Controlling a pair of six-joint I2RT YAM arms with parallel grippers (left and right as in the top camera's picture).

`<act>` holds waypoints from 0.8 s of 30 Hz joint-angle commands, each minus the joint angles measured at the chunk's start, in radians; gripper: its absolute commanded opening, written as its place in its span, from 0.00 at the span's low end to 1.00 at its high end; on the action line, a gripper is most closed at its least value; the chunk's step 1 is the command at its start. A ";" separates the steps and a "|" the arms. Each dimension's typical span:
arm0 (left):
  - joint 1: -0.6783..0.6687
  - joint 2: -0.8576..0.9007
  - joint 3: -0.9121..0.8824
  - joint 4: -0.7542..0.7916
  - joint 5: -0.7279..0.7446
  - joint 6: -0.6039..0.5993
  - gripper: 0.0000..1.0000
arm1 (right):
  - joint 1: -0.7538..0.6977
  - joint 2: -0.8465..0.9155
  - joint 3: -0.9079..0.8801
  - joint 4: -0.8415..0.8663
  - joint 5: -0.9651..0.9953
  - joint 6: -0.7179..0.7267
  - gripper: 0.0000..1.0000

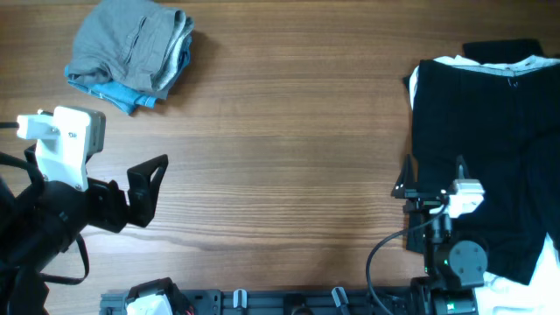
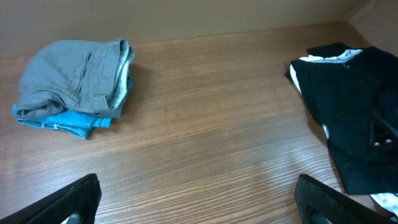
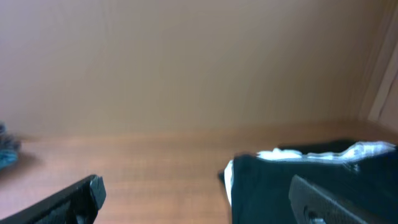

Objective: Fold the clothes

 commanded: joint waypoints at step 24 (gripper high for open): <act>-0.087 -0.241 -0.200 0.284 -0.060 -0.010 1.00 | -0.001 -0.007 -0.002 -0.056 -0.019 0.000 1.00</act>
